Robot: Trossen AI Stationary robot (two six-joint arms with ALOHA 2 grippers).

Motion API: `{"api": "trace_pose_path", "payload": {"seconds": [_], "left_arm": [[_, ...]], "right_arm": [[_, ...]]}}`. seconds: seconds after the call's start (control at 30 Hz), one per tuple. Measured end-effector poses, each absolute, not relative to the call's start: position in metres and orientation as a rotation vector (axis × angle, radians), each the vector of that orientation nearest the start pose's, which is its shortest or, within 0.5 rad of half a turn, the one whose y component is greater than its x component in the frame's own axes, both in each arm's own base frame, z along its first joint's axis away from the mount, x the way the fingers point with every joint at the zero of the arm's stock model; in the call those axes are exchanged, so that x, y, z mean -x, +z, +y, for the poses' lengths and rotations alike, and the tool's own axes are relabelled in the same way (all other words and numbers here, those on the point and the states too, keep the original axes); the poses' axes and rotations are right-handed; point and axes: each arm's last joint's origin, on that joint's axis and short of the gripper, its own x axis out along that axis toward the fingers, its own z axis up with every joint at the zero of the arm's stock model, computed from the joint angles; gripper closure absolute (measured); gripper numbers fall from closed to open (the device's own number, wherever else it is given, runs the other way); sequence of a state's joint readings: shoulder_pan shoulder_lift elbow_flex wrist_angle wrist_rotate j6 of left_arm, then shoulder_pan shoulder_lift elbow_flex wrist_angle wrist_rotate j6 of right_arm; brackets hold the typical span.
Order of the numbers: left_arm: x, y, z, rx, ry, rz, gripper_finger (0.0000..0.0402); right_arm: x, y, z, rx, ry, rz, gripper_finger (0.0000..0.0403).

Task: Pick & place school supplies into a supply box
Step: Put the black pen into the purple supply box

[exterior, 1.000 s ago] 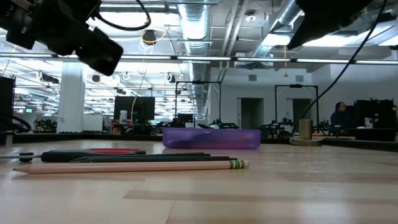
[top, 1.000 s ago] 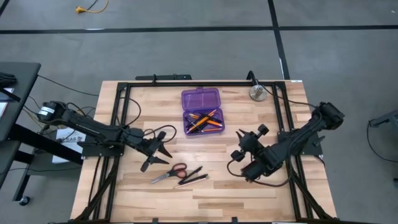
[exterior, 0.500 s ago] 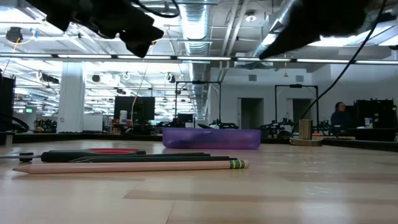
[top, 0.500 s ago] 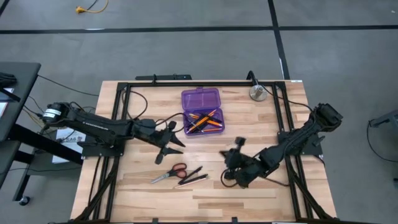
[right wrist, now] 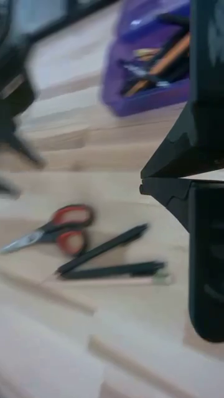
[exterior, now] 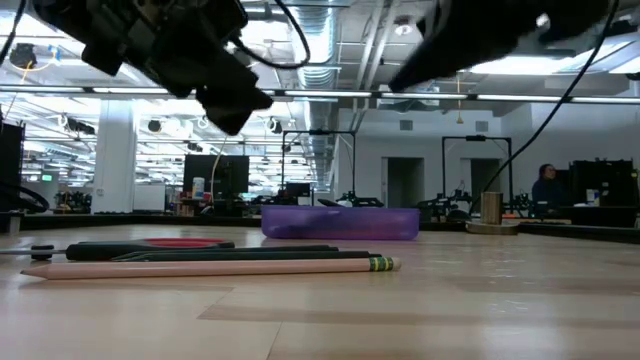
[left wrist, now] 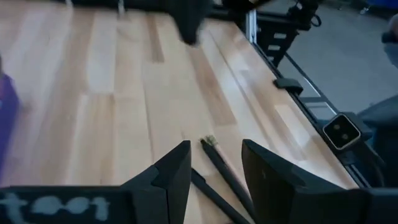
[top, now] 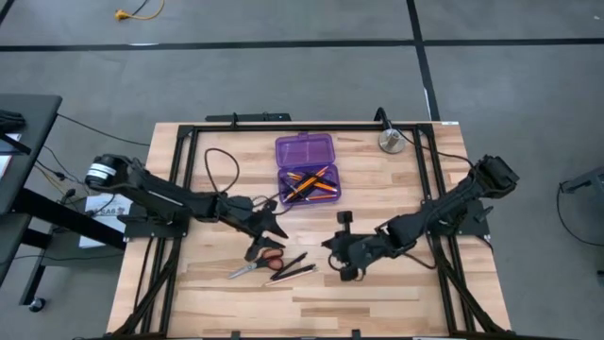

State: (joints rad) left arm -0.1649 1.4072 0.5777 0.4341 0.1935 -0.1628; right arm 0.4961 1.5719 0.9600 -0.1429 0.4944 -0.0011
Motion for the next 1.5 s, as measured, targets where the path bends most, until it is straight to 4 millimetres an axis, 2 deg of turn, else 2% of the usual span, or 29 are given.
{"api": "trace_pose_path", "payload": {"seconds": [0.13, 0.27, 0.37, 0.5, 0.67, 0.83, 1.0, 1.13, 1.27, 1.37, 1.5], "left_arm": [[-0.273, 0.176, -0.057, 0.203, -0.233, 0.472, 0.0271], [-0.270, 0.176, -0.064, 0.241, -0.154, 0.479, 0.0271], [-0.269, 0.179, -0.070, 0.253, -0.148, 0.458, 0.0271], [-0.268, 0.178, -0.072, 0.244, -0.121, 0.465, 0.0271], [-0.267, 0.177, -0.072, 0.269, -0.111, 0.472, 0.0271], [-0.267, 0.173, -0.073, 0.261, -0.089, 0.533, 0.0271], [-0.272, 0.184, -0.082, 0.222, -0.002, 0.582, 0.0271], [-0.276, 0.199, -0.093, 0.191, -0.004, 0.573, 0.0271], [-0.275, 0.201, -0.100, 0.174, -0.019, 0.583, 0.0271], [-0.276, 0.196, -0.104, 0.193, -0.007, 0.597, 0.0271], [-0.283, 0.177, -0.111, 0.211, 0.009, 0.632, 0.0271]], "right_arm": [[-0.281, 0.202, 0.136, 0.321, -0.021, 0.729, 0.0399], [-0.256, 0.185, 0.130, 0.275, 0.005, 0.708, 0.0399], [-0.234, 0.173, 0.119, 0.219, 0.016, 0.608, 0.0400], [-0.209, 0.159, 0.100, 0.102, 0.044, 0.390, 0.0402], [-0.194, 0.153, 0.091, -0.024, 0.088, 0.200, 0.0402], [-0.193, 0.142, 0.101, -0.045, 0.118, 0.251, 0.0402], [-0.198, 0.128, 0.112, -0.058, 0.114, 0.292, 0.0402], [-0.205, 0.118, 0.120, -0.039, 0.086, 0.302, 0.0402], [-0.213, 0.109, 0.128, -0.018, 0.039, 0.310, 0.0402], [-0.219, 0.103, 0.133, -0.014, 0.003, 0.319, 0.0402], [-0.225, 0.096, 0.136, -0.002, -0.043, 0.327, 0.0402]]}}
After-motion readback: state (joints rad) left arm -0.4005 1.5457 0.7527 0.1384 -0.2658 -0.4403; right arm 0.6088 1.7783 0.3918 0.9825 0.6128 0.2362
